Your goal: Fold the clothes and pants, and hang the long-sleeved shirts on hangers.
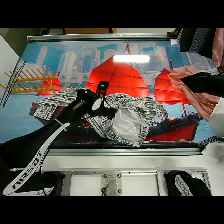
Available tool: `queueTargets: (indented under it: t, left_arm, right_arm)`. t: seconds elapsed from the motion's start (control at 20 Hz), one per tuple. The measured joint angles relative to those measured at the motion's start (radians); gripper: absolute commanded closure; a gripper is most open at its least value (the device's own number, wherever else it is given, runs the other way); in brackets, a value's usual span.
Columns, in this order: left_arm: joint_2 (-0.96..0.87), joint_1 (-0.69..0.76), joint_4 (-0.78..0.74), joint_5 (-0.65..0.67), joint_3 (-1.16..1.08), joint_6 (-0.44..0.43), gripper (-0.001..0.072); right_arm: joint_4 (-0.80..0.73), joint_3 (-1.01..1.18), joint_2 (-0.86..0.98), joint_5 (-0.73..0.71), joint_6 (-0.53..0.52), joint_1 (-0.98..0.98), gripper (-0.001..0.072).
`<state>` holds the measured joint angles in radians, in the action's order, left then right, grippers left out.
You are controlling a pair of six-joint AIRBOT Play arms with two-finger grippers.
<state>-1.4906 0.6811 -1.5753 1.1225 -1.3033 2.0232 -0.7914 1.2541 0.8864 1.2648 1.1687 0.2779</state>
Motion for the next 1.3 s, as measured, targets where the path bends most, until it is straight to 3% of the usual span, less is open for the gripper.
queueTargets:
  t: [0.5, 0.6, 0.7, 0.75, 0.8, 1.1, 1.25, 1.3]
  left_arm:
    - [-0.254, 0.02, -0.047, 0.121, -0.161, -0.057, 0.012]
    - [-0.273, 0.023, -0.049, 0.125, -0.166, -0.06, 0.0349]
    - [-0.282, 0.023, -0.053, 0.13, -0.168, -0.061, 0.0351]
    - [-0.285, 0.024, -0.053, 0.131, -0.168, -0.061, 0.0566]
    - [-0.288, 0.024, -0.056, 0.131, -0.169, -0.061, 0.0697]
    - [-0.196, 0.01, -0.111, 0.137, -0.167, -0.065, 0.0697]
    - [-0.094, 0.012, -0.118, 0.132, -0.119, -0.064, 0.0697]
    - [-0.065, 0.017, -0.119, 0.127, -0.092, -0.063, 0.0697]
  right_arm:
    - [-0.002, -0.061, 0.0, 0.0, -0.005, 0.0, 0.0699]
    - [-0.002, -0.063, 0.0, 0.0, -0.005, 0.0, 0.0699]
    - [-0.002, -0.063, 0.0, 0.0, -0.005, 0.0, 0.0699]
    - [-0.002, -0.063, 0.0, 0.0, -0.005, 0.0, 0.0699]
    - [-0.002, -0.063, 0.0, 0.0, -0.005, 0.0, 0.0699]
    - [-0.079, -0.089, -0.006, 0.016, -0.002, -0.018, 0.0701]
    - [-0.248, -0.183, -0.011, 0.002, 0.089, -0.104, 0.0699]
    - [-0.307, -0.232, -0.012, -0.015, 0.133, -0.149, 0.0648]
